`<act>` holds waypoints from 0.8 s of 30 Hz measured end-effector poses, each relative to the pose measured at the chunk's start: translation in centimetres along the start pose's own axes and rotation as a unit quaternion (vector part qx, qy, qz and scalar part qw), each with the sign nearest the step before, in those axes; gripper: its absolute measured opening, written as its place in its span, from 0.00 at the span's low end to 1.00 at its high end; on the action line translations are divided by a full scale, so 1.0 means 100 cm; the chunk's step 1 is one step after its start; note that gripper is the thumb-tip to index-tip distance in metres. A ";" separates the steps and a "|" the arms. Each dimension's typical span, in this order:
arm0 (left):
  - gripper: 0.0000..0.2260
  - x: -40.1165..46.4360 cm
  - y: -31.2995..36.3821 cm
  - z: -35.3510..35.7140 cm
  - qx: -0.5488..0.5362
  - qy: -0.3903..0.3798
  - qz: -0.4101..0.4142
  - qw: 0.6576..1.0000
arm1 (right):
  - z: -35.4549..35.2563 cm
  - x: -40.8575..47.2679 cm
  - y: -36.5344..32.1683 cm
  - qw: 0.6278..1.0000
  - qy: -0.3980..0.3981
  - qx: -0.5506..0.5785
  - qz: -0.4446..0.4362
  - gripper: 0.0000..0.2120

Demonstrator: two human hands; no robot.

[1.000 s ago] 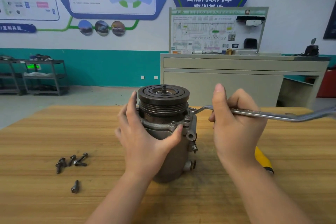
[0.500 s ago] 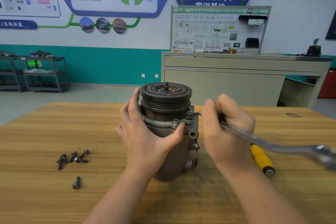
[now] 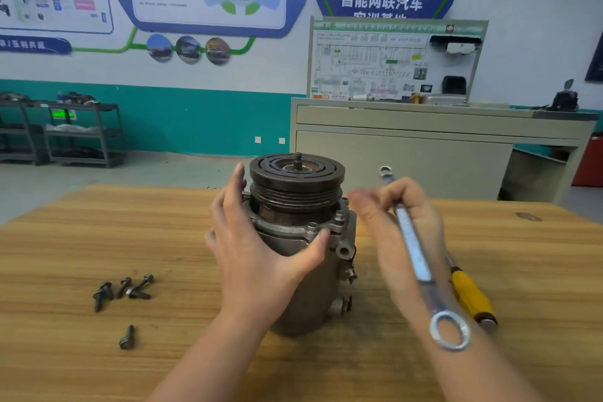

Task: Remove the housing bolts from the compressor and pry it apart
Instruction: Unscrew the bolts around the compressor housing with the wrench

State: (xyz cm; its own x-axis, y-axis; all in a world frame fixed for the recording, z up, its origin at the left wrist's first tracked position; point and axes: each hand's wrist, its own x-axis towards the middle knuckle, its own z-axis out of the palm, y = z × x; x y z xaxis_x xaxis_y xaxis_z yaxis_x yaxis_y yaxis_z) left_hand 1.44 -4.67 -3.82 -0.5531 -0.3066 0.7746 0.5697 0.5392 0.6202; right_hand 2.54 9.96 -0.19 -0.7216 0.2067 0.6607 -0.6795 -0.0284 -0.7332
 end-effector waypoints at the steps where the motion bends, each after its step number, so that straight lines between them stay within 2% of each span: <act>1: 0.47 0.000 0.000 0.000 0.002 0.001 0.002 1.000 | 0.002 -0.004 -0.001 0.999 -0.028 -0.021 0.000 0.16; 4: 0.46 -0.001 0.001 0.001 0.001 0.004 0.002 1.000 | 0.004 -0.006 -0.004 0.996 -0.049 -0.080 -0.007 0.20; 7: 0.47 -0.002 0.001 0.000 0.000 0.003 0.001 1.000 | -0.003 0.000 -0.002 0.995 -0.053 -0.078 0.015 0.23; 10: 0.47 -0.001 0.001 0.000 0.001 0.002 0.002 1.000 | -0.008 0.004 -0.001 0.994 -0.082 -0.060 0.036 0.21; 14: 0.47 -0.001 0.001 0.000 0.001 0.001 -0.002 1.000 | -0.011 0.005 -0.004 0.997 -0.075 0.000 0.027 0.18; 17: 0.47 -0.001 0.001 0.000 0.002 -0.001 -0.001 1.000 | -0.008 0.004 -0.005 0.994 -0.080 -0.059 0.045 0.23; 19: 0.47 -0.001 0.002 0.000 0.002 -0.003 -0.005 1.000 | -0.007 0.003 -0.004 0.990 -0.087 -0.102 0.051 0.22; 22: 0.47 -0.001 0.002 -0.001 0.001 -0.003 -0.010 1.000 | -0.007 0.002 -0.006 0.990 -0.098 -0.101 0.034 0.17; 24: 0.47 -0.001 0.003 -0.001 0.003 -0.004 -0.012 1.000 | -0.007 0.001 -0.007 0.992 -0.087 -0.085 0.038 0.19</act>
State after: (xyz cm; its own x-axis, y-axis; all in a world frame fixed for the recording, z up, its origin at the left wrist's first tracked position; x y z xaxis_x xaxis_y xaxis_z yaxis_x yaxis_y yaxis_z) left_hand 1.73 -4.53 -3.71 -0.5716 -0.3136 0.7582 0.5527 0.5358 0.6383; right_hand 3.00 10.70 0.25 -0.7914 0.0380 0.6101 -0.6014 0.1304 -0.7882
